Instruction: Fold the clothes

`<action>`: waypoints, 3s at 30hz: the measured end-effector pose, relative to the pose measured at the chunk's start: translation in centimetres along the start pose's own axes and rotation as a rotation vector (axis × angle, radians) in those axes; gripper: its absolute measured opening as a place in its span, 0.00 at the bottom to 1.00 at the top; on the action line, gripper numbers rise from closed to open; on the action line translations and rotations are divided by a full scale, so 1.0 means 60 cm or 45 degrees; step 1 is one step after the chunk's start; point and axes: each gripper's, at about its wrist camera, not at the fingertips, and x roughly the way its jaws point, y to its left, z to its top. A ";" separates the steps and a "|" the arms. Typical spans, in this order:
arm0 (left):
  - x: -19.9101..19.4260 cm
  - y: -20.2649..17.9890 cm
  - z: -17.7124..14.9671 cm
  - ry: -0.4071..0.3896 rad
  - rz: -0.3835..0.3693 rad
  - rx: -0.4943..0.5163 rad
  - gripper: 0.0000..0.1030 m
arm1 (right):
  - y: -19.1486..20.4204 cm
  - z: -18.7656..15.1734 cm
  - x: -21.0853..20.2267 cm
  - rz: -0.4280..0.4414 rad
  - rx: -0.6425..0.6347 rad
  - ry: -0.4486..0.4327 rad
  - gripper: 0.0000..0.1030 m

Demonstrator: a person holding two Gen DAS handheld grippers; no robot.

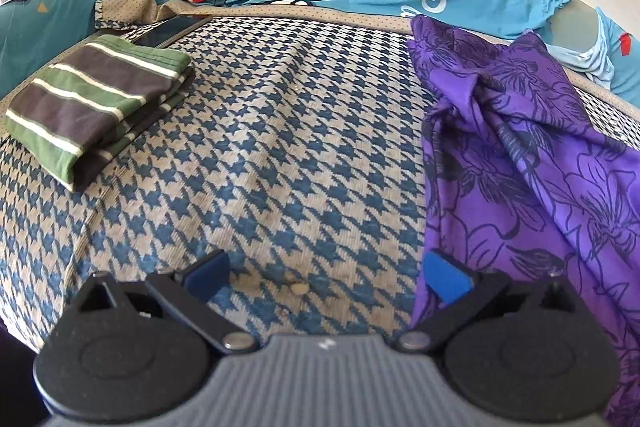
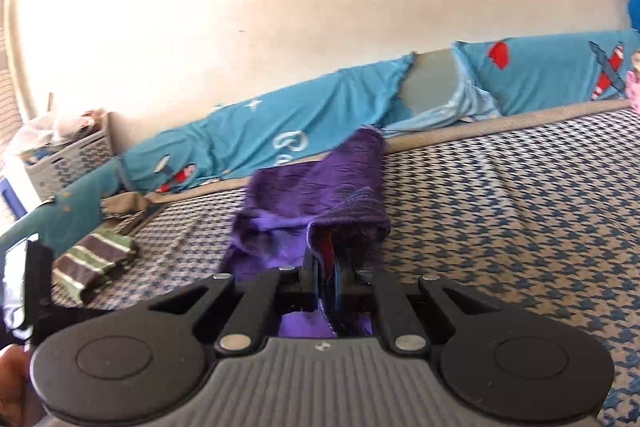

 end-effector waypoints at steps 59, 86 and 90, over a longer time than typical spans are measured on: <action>-0.052 -0.054 -0.029 -0.099 -0.184 0.172 1.00 | 0.082 -0.125 0.008 -0.045 -0.162 0.354 0.34; -0.028 -0.059 -0.030 -0.034 -0.180 0.140 1.00 | -0.009 -0.128 -0.012 -0.211 0.137 0.447 0.08; -0.024 -0.051 -0.026 -0.026 -0.154 0.115 1.00 | -0.008 -0.127 -0.019 -0.251 0.140 0.468 0.05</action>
